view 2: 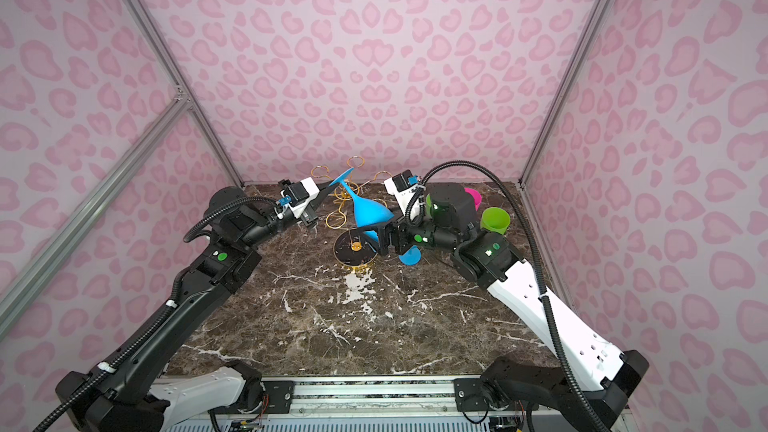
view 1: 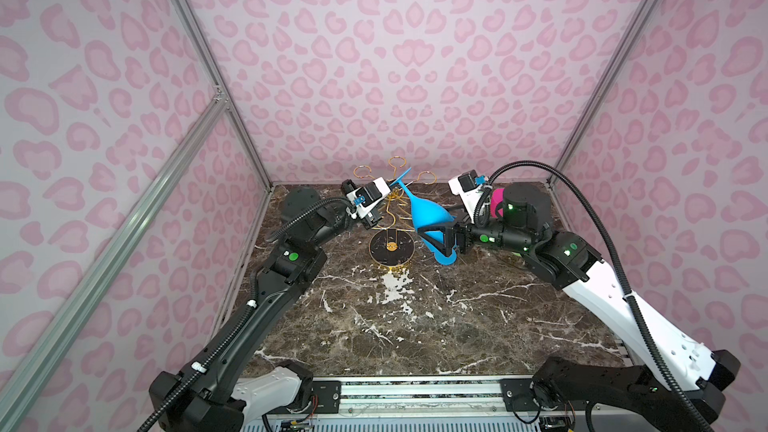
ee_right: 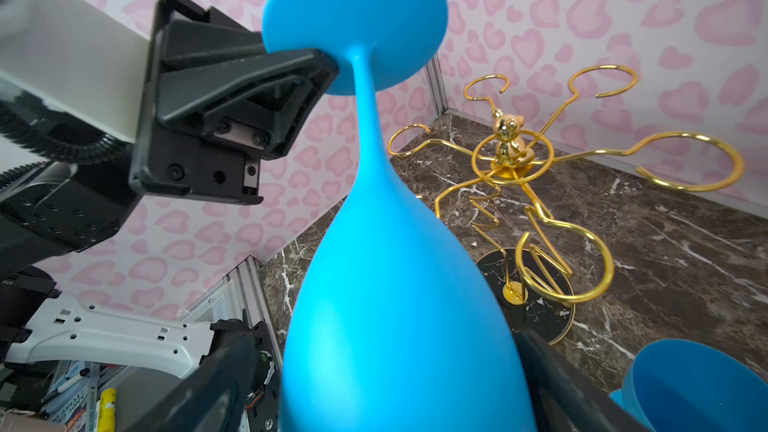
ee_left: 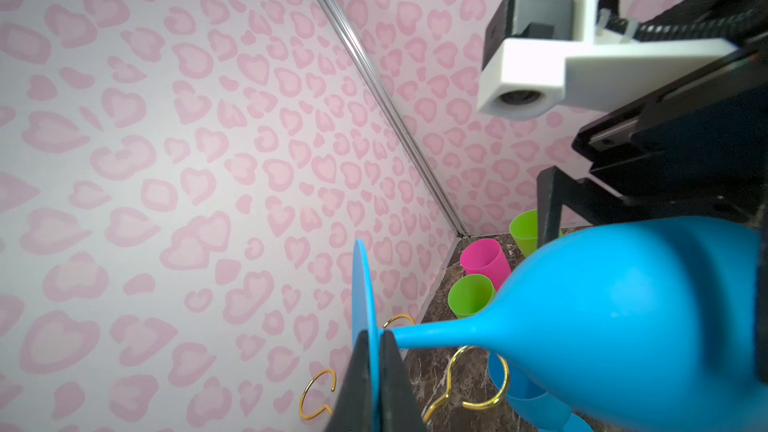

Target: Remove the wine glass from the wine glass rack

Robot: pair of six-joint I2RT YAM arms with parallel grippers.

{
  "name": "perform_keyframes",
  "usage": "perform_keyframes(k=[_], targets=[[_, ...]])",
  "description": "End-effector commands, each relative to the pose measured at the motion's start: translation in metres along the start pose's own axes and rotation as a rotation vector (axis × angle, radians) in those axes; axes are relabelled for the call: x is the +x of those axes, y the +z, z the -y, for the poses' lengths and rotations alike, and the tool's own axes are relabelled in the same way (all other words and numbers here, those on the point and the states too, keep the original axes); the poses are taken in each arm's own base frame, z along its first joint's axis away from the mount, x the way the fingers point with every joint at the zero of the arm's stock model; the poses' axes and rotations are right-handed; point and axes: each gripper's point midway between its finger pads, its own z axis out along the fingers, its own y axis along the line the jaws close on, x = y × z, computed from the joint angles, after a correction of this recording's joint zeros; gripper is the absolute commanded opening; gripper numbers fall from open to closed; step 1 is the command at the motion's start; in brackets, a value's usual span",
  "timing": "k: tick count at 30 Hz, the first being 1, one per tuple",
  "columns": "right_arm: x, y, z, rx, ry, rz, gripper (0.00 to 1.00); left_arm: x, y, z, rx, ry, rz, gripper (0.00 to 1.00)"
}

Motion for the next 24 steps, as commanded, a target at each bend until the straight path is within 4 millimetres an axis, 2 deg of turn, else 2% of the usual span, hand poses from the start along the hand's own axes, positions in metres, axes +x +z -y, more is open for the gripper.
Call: perform_keyframes(k=[1, 5, 7, 10, 16, 24], targets=[[-0.021, -0.021, -0.009, -0.044, -0.006, 0.109, 0.98, 0.001, -0.007, -0.02, -0.096, -0.102, -0.022, 0.03], [-0.035, -0.059, -0.005, 0.0, -0.031, 0.214, 0.98, 0.012, -0.016, -0.029, -0.144, -0.231, -0.042, 0.03], [-0.037, -0.077, -0.003, 0.041, -0.05, 0.249, 0.93, 0.012, -0.02, -0.03, -0.155, -0.307, -0.036, 0.03], [-0.035, -0.092, 0.002, 0.091, -0.063, 0.293, 0.84, 0.011, -0.023, -0.029, -0.154, -0.392, -0.02, 0.03], [-0.028, -0.087, 0.017, 0.123, -0.017, 0.34, 0.63, 0.007, -0.024, -0.026, -0.133, -0.517, 0.006, 0.03], [-0.03, -0.064, 0.02, 0.057, 0.046, 0.347, 0.51, 0.011, -0.027, -0.023, -0.138, -0.544, 0.005, 0.03]])
